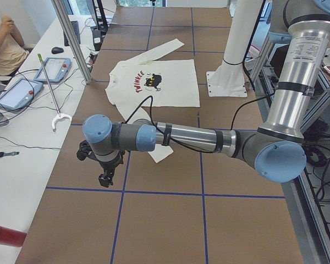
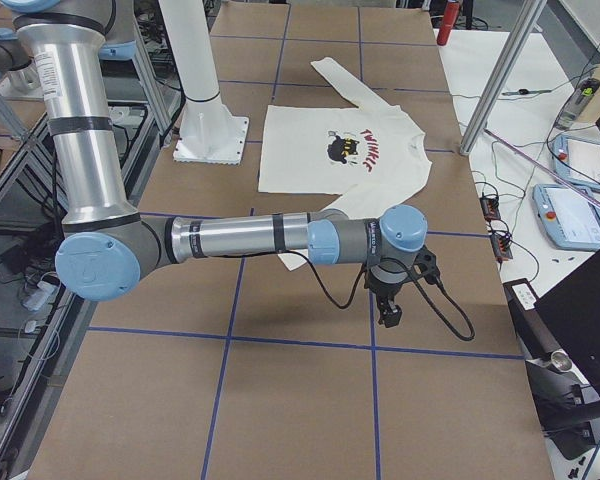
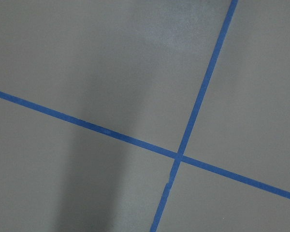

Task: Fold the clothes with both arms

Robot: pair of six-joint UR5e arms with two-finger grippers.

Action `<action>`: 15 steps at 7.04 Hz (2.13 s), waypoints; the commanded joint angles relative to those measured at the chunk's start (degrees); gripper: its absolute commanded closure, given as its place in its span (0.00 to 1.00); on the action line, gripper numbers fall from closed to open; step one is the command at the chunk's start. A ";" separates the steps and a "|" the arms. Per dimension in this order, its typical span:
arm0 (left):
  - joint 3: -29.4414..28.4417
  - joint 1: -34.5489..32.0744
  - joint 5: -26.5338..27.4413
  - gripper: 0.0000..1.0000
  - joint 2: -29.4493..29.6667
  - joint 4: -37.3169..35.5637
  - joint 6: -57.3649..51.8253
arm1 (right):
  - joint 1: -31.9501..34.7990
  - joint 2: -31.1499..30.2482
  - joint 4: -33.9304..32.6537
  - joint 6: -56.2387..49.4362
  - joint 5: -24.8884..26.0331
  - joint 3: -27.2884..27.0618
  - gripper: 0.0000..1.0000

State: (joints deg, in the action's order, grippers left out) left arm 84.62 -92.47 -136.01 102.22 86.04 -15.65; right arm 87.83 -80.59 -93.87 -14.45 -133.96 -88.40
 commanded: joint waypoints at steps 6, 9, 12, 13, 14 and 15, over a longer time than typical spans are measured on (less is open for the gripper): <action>1.43 0.71 -0.04 0.00 -2.97 8.41 -0.35 | -0.82 -1.41 -0.61 -0.14 -3.15 -1.42 0.00; 0.39 0.71 -6.69 0.00 -8.88 25.99 -0.09 | -8.51 -2.64 4.28 7.01 -3.42 -2.21 0.00; -1.30 0.89 -9.53 0.00 -9.06 29.88 6.84 | -22.49 -8.24 35.90 49.19 -2.54 -2.39 0.01; -1.39 0.89 -9.62 0.00 -8.97 29.80 7.12 | -27.57 -11.66 49.70 66.48 -0.01 -2.56 0.05; -1.39 0.98 -9.62 0.00 -8.45 29.71 9.39 | -32.76 -14.13 54.89 76.58 4.88 -4.13 0.12; -0.69 1.06 -9.53 0.00 -8.36 29.88 13.50 | -34.29 -15.46 55.02 77.89 5.37 -4.93 0.12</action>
State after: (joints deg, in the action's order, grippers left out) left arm 83.39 -91.50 -145.55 93.63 115.79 -6.20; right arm 57.20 -93.69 -42.88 56.42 -130.82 -92.18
